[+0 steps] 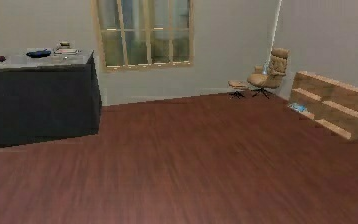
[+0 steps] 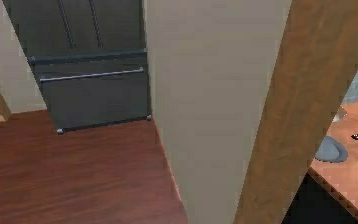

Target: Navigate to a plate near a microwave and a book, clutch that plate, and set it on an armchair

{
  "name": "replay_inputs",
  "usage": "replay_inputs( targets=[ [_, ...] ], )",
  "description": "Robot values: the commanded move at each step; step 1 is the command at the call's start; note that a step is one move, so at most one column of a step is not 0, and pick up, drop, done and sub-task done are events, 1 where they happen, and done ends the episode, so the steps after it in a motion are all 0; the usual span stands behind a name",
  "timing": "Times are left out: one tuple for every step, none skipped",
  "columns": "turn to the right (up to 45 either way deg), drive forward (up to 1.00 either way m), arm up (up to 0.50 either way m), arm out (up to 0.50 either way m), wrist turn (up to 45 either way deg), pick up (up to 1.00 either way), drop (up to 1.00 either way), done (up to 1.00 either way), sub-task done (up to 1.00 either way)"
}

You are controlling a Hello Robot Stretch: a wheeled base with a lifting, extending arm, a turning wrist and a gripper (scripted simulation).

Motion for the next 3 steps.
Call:
replay_inputs(
  targets=[
    [-9.0,0.0,0.0,0.0,0.0,0.0,0.0,0.0,0.0],
    [0.0,0.8,0.0,0.0,0.0,0.0,0.0,0.0,0.0],
    [-45.0,0.0,0.0,0.0,0.0,0.0,0.0,0.0,0.0]
  ],
)
